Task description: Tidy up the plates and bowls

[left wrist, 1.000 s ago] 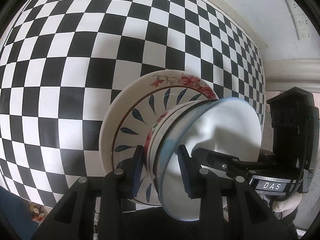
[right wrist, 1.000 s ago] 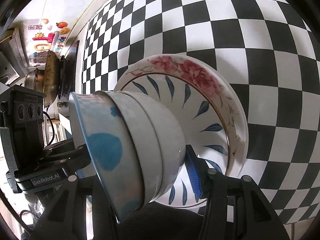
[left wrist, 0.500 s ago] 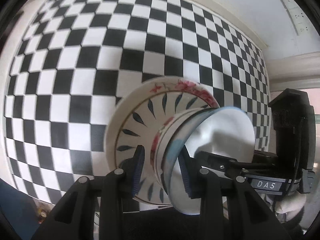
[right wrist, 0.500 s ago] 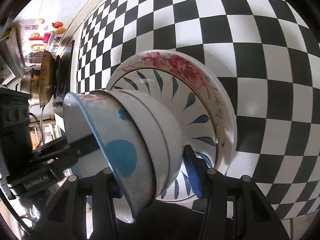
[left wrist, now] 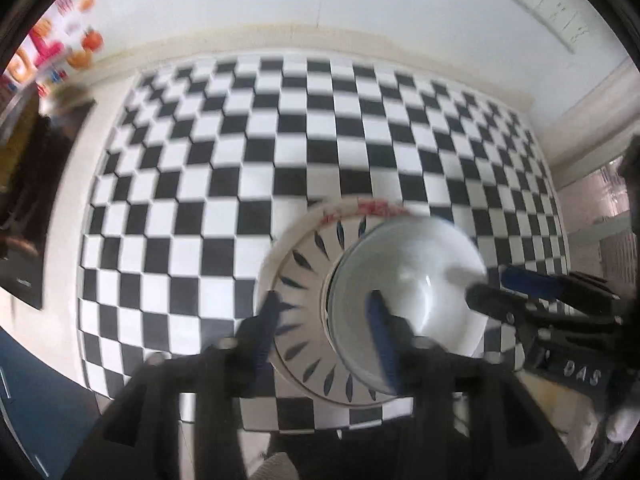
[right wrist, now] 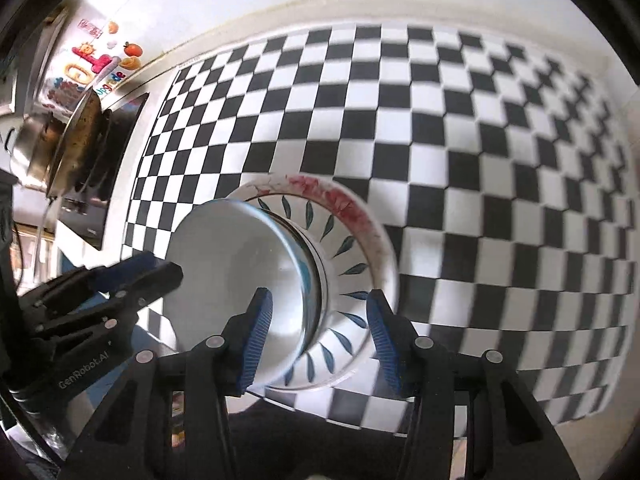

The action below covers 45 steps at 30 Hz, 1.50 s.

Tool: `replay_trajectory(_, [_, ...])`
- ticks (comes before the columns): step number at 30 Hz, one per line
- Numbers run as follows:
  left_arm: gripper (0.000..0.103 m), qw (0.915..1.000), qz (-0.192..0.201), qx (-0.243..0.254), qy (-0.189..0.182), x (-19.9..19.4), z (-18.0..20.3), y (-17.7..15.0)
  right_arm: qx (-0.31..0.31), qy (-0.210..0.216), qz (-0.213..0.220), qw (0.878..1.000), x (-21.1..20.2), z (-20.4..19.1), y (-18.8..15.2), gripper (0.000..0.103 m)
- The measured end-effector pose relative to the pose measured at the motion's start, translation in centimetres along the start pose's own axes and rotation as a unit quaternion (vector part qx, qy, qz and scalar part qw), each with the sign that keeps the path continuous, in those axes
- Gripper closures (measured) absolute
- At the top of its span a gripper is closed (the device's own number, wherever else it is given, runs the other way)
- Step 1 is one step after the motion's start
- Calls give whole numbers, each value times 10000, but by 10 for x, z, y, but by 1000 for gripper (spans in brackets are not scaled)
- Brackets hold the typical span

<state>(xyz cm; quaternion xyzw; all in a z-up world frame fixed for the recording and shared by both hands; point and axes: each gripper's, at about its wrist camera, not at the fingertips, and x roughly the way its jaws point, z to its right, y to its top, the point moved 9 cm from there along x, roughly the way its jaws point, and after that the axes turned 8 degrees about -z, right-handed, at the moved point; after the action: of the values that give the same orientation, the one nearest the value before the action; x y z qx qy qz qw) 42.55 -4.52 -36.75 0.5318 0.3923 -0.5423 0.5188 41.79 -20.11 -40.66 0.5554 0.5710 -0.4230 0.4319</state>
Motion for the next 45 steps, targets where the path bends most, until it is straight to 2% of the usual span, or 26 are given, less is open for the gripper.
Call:
replay_trajectory(3, [23, 9977, 634, 40, 222, -27, 0, 3, -22, -366, 327, 9988, -23, 1, -6, 23])
replay_trajectory(4, [20, 9962, 832, 49, 270, -37, 0, 2, -19, -494, 444, 9978, -30, 1, -8, 12])
replay_trajectory(5, [18, 9940, 1014, 44, 397, -47, 0, 2, -22, -613, 544, 9966, -36, 2, -10, 8])
replay_trajectory(8, [2, 9902, 1312, 52, 474, -67, 1, 1, 76, -968, 898, 9912, -56, 5, -18, 8])
replay_trajectory(11, [2, 9876, 1494, 12, 489, -81, 2, -2, 157, -1191, 1129, 9863, -70, 4, -25, 6])
replay_trajectory(13, [1, 9867, 1570, 7, 413, -88, 7, -3, 177, -1311, 1293, 9827, -79, 0, -30, 0])
replay_trajectory(18, [1, 9842, 1767, -36, -62, -109, 18, -12, 244, -1365, 1639, 9767, -101, -8, -46, 0])
replay_trajectory(21, [0, 9763, 2160, -110, -67, -130, 20, -17, 329, -1348, 1849, 9729, -117, -10, -56, 0])
replay_trajectory(24, [0, 9727, 2320, -27, 82, -143, 24, -23, 379, -1402, 2097, 9669, -134, -14, -66, 0])
replay_trajectory(28, [1, 9645, 2588, 21, 528, -159, 25, -32, 353, -1567, 2458, 9559, -162, -18, -80, 0])
replay_trajectory(32, [0, 9590, 2749, -94, 675, -171, 26, -45, 304, -1619, 2647, 9501, -180, -21, -93, 0])
replay_trajectory(36, [0, 9515, 2909, -135, 997, -186, 29, -61, 300, -1648, 2774, 9461, -194, -18, -112, 0])
replay_trajectory(39, [0, 9507, 2942, -138, 970, -196, 32, -73, 298, -1645, 2776, 9461, -202, -15, -127, 0])
replay_trajectory(45, [0, 9451, 3051, -122, 1166, -224, 39, -108, 363, -1528, 2989, 9413, -225, -13, -158, 0])
